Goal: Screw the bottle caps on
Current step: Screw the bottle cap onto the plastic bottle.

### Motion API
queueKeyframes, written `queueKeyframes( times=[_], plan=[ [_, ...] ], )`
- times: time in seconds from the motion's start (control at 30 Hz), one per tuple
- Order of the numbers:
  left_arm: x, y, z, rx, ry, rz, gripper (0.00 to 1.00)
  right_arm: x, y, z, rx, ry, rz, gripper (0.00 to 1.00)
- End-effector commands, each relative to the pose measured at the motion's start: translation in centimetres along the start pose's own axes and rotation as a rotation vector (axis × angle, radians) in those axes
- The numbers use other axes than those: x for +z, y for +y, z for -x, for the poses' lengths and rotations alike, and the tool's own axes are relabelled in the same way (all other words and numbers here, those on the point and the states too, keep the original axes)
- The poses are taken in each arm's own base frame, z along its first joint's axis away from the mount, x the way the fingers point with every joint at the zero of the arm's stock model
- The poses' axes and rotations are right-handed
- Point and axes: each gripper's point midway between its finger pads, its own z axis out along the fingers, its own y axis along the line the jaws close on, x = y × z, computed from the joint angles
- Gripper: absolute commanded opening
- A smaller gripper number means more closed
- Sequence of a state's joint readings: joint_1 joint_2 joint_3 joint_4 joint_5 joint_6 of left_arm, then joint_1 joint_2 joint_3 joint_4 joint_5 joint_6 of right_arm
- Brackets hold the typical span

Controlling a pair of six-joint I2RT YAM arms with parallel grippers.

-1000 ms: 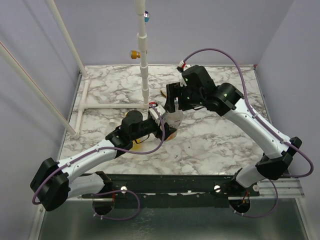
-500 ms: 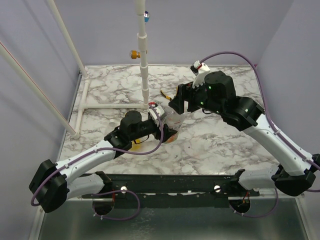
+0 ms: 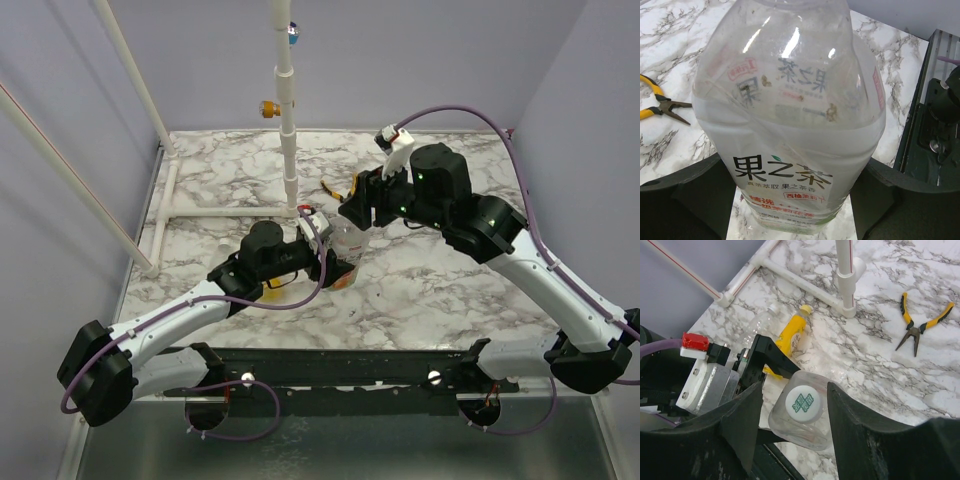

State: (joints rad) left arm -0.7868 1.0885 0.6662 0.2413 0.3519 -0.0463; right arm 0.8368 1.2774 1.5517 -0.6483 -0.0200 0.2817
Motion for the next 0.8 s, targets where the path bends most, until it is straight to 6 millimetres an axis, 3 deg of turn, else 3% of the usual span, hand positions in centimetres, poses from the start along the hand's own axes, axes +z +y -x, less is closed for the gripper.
queueKeyframes(
  times=[0.0,0.23,0.77],
  plan=[
    [-0.27,-0.62,2.64,0.013,-0.057,-0.032,0.00,-0.10,0.24,-0.74,-0.024,0.019,0.019,0.57],
    [-0.26,-0.60,2.68,0.010,-0.056,-0.033,0.00,-0.31,0.04,-1.05,-0.020,0.025,0.010,0.48],
    [-0.13,-0.34,2.73,0.007,-0.054,-0.032,0.00,-0.18,-0.26,-1.53,-0.021,0.037,-0.002,0.40]
  ],
)
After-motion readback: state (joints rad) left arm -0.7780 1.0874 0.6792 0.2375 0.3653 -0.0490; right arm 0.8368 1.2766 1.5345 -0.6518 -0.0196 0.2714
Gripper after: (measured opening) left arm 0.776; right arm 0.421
